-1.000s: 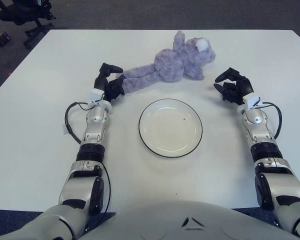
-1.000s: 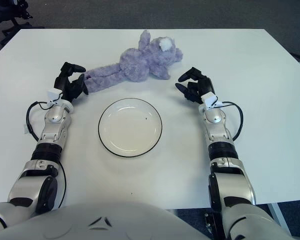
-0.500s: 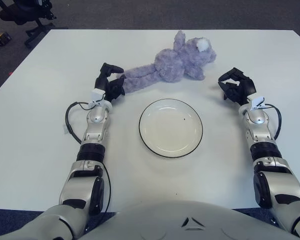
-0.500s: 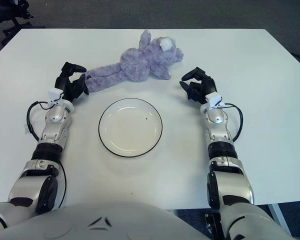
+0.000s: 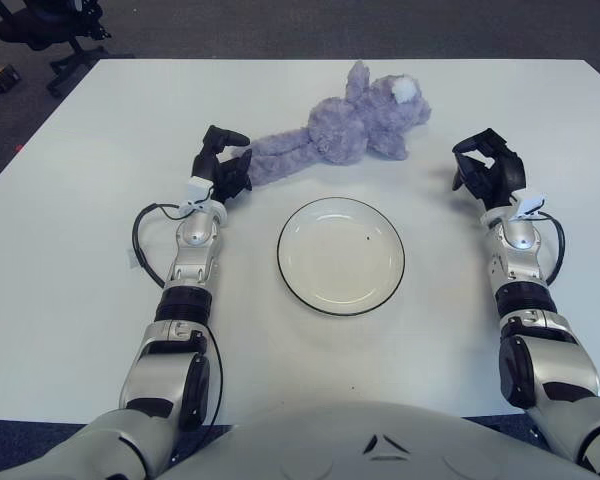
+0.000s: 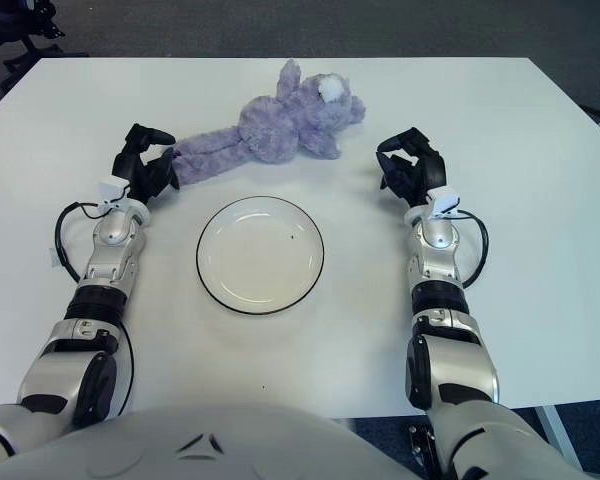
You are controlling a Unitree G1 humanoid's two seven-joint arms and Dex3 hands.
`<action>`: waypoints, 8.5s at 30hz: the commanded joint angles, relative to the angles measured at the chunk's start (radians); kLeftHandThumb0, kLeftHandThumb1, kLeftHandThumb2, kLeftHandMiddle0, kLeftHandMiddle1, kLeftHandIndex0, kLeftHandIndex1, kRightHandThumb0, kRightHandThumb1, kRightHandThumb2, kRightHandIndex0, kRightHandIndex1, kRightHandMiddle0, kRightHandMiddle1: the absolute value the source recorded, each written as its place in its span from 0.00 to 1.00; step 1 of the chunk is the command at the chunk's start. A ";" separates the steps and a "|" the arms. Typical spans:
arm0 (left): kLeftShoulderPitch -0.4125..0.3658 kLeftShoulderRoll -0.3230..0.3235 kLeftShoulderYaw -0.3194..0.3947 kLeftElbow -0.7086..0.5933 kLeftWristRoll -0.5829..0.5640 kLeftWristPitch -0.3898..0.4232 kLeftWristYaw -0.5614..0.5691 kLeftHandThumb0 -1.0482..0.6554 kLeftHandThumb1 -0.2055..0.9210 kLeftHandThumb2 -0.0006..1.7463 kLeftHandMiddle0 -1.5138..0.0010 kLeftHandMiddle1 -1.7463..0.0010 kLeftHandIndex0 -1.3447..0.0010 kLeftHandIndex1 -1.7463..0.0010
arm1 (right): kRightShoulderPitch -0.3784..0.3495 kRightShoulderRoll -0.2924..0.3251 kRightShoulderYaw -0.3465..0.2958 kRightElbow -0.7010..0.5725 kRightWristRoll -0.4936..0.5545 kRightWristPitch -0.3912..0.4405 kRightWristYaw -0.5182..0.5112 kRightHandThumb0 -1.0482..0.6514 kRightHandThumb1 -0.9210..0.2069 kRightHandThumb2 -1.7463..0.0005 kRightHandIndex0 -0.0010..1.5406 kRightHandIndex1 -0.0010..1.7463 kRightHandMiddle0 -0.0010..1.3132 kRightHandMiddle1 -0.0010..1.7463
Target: Put the doll into the plate.
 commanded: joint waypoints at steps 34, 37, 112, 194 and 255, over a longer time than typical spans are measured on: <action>0.027 -0.009 -0.001 -0.019 0.002 0.024 0.013 0.41 1.00 0.21 0.27 0.00 0.73 0.10 | -0.351 -0.238 0.232 0.228 -0.489 -0.180 -0.313 0.60 0.00 0.92 0.39 0.73 0.43 0.72; 0.028 -0.010 -0.001 -0.020 0.002 0.025 0.013 0.41 1.00 0.21 0.27 0.00 0.73 0.10 | -0.360 -0.241 0.245 0.249 -0.500 -0.192 -0.338 0.61 0.00 0.92 0.38 0.73 0.43 0.72; 0.056 -0.025 -0.015 -0.090 0.006 0.094 0.020 0.41 1.00 0.20 0.29 0.00 0.72 0.11 | -0.971 -0.173 0.698 0.534 -0.792 0.089 0.159 0.19 0.07 1.00 0.25 0.00 0.19 0.01; 0.132 -0.025 -0.013 -0.172 -0.037 0.034 -0.037 0.41 1.00 0.21 0.31 0.00 0.73 0.10 | -0.650 0.003 0.670 0.597 -0.723 0.200 -0.077 0.31 0.14 1.00 0.23 0.00 0.28 0.01; 0.120 -0.027 -0.021 -0.155 -0.039 0.013 -0.049 0.41 1.00 0.21 0.32 0.00 0.73 0.10 | -0.417 -0.064 0.862 0.547 -0.952 0.084 -1.113 0.62 0.48 0.30 0.35 0.97 0.31 0.99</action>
